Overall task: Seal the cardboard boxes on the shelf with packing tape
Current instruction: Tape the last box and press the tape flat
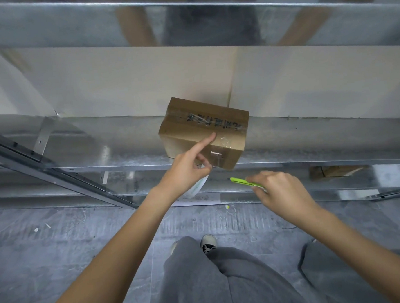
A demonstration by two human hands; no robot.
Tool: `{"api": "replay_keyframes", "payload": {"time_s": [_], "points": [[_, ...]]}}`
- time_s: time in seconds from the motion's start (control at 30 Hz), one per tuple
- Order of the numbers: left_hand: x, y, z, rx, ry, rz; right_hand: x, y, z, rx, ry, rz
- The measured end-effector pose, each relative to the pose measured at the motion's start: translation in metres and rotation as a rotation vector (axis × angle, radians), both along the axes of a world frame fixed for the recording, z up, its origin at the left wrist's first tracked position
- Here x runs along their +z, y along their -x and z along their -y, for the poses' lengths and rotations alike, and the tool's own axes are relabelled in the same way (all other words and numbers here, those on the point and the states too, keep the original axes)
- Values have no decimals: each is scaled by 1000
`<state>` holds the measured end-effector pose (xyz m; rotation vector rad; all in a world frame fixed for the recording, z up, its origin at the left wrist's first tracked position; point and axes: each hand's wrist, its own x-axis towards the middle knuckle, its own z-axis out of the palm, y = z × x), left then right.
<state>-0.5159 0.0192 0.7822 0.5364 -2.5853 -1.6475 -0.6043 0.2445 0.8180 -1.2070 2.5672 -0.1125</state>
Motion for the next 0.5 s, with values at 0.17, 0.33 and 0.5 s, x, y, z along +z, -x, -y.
{"api": "replay_keyframes", "payload": {"time_s": [0.17,0.33,0.5], "points": [[-3,-5,-3,-44,1,-29,-38,36,-23,-325,61,-88],[-1,-15,-9,1,-43,-32,-72,76,-4,-528,329,-18],[-2,-49,8,220,-63,-58,-105,105,21,-504,279,-81]]}}
